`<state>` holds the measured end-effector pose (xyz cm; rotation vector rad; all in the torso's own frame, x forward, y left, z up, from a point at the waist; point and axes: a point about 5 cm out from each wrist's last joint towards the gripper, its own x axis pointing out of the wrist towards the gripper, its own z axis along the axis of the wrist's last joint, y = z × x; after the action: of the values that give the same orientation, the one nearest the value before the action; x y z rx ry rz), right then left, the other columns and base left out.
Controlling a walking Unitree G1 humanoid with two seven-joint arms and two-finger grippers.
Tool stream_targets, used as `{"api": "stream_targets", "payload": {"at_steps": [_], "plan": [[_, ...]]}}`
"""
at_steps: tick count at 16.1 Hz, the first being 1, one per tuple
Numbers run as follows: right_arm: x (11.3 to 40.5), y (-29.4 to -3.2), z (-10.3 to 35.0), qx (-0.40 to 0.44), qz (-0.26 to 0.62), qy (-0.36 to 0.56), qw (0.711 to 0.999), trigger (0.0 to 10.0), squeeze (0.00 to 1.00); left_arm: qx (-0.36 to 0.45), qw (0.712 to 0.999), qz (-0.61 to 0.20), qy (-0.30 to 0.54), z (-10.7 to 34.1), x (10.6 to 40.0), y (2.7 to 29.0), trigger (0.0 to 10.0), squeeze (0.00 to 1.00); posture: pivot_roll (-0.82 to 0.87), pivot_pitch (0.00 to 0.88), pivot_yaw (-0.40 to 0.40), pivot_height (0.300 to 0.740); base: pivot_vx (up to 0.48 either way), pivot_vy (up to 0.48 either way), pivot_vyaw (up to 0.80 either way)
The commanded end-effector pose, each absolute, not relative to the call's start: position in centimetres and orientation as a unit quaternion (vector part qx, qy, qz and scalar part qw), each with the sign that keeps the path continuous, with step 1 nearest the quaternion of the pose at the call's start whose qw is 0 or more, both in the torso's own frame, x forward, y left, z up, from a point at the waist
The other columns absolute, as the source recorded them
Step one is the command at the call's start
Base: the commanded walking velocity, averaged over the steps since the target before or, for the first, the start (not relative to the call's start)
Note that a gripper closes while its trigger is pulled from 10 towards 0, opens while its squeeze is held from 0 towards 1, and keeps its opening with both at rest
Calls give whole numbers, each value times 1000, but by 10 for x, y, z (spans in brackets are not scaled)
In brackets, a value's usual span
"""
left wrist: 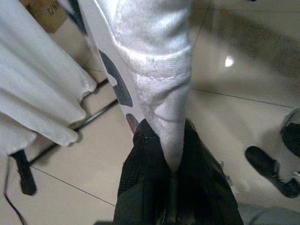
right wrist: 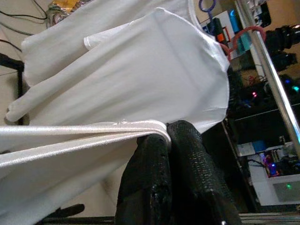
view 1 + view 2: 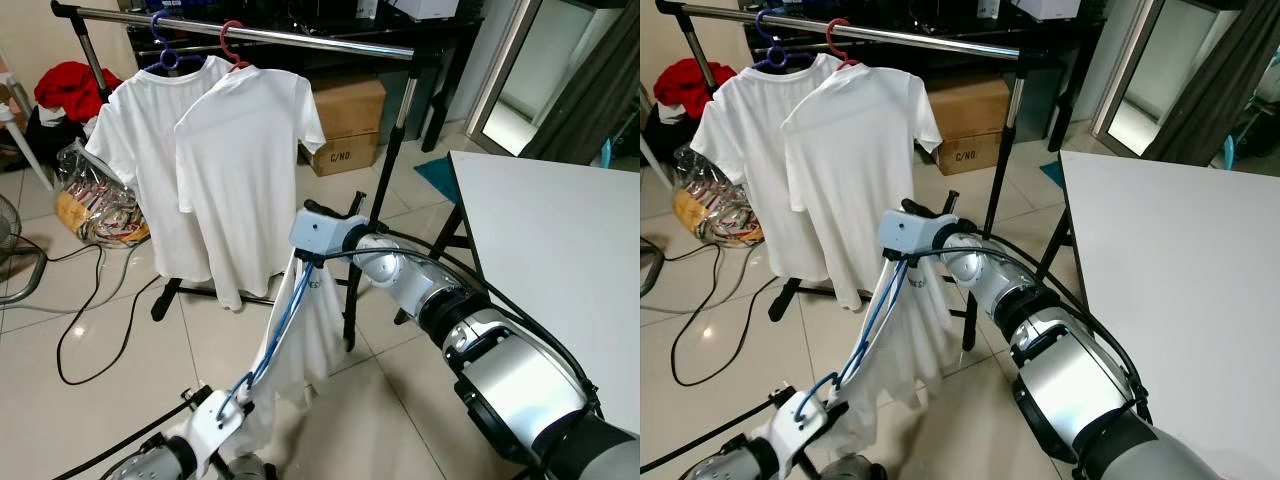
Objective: Hang hanger
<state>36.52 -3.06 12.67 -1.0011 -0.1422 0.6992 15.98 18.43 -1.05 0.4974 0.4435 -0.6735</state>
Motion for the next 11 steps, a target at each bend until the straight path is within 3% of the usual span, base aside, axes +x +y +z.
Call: {"api": "stream_targets", "payload": {"at_steps": [1, 3, 6, 8, 11], "plan": [[365, -25, 132, -476, 337, -84, 808, 0, 0, 251, 896, -329, 159, 1, 173, 172, 10000, 0, 162, 0, -36, 740, 0, 0, 0], [351, -14, 124, -484, 400, -114, 770, 0, 0, 259, 910, -291, 139, 9, 187, 176, 10000, 0, 162, 0, -36, 740, 0, 0, 0], [344, -13, 116, -498, 426, -126, 745, 0, 0, 238, 927, -259, 128, 16, 194, 188, 10000, 0, 169, 0, -44, 740, 0, 0, 0], [344, -14, 115, -500, 424, -123, 745, 0, 0, 240, 928, -255, 130, 19, 196, 198, 10000, 0, 168, 0, -42, 740, 0, 0, 0], [348, -14, 120, -500, 408, -122, 754, 0, 0, 237, 910, -301, 158, 8, 186, 187, 10000, 0, 163, 0, -35, 740, 0, 0, 0]]}}
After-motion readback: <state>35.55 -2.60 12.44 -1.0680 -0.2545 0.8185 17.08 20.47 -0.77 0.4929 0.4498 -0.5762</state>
